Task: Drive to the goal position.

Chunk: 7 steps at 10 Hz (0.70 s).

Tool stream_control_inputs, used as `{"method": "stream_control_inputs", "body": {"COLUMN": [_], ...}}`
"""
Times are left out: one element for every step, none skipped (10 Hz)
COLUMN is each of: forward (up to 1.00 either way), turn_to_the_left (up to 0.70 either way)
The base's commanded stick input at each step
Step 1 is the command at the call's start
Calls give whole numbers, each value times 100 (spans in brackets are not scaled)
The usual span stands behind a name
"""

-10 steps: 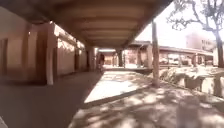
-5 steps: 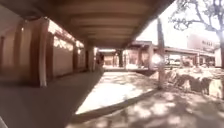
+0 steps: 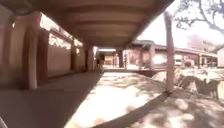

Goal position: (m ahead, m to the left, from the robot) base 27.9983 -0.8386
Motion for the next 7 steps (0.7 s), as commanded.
{"method": "stream_control_inputs", "body": {"forward": [85, 85, 85, 85, 85, 85, 85], "turn_to_the_left": [0, 0, 0, 0, 0, 0, 0]}}
